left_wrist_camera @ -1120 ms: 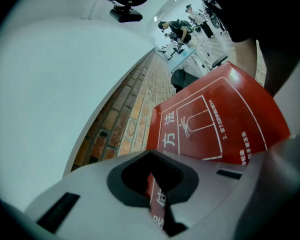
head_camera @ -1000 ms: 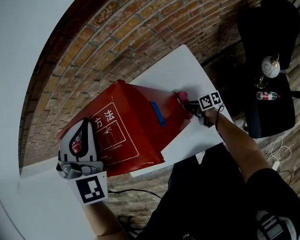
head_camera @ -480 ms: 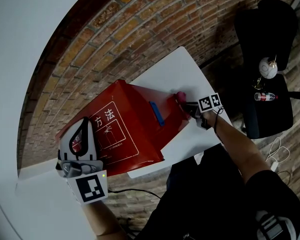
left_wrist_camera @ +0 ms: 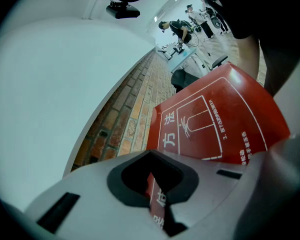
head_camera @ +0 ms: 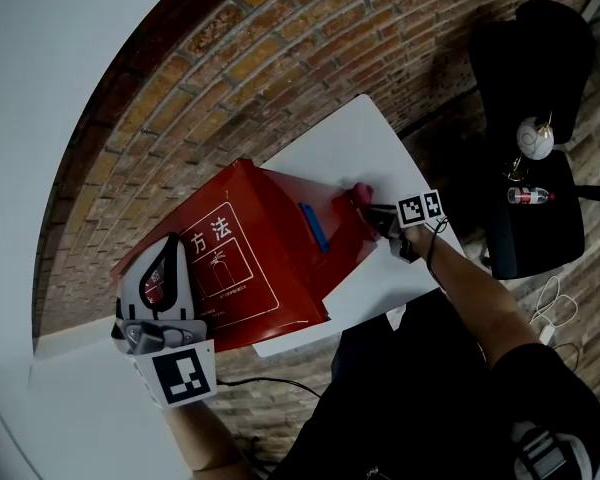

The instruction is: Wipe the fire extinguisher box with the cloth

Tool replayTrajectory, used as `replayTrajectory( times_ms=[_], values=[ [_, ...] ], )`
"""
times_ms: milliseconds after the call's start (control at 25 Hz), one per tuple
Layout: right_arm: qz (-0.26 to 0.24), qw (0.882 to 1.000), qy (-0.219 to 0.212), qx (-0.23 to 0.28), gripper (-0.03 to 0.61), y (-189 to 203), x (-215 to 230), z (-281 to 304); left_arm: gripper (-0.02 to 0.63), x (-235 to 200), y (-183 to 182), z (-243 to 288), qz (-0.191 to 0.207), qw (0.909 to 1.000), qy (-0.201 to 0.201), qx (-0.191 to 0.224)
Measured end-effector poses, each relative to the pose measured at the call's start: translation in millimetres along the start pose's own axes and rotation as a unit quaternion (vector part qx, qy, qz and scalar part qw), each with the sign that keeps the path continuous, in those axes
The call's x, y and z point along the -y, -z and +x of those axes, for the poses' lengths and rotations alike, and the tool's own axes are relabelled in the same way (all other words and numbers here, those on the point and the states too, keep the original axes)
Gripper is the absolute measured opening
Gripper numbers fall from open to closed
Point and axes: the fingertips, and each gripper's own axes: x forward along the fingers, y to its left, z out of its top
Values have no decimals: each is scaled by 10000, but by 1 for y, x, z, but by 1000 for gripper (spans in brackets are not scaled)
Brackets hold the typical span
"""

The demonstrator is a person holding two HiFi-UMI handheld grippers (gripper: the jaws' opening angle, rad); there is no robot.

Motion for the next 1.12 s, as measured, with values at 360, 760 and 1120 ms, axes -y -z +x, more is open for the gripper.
replayTrajectory(
  times_ms=[360, 760, 1120],
  values=[
    [-67, 9998, 11, 188, 69, -6, -4, -3, 17, 0, -1, 0, 4, 10000, 1, 14],
    [-268, 9989, 111, 365, 66, -24, -4, -13, 18, 0, 0, 0, -7, 10000, 1, 5],
    [-318, 9971, 219, 656, 64, -45, 2, -15, 17, 0, 0, 0, -13, 10000, -4, 15]
  ],
)
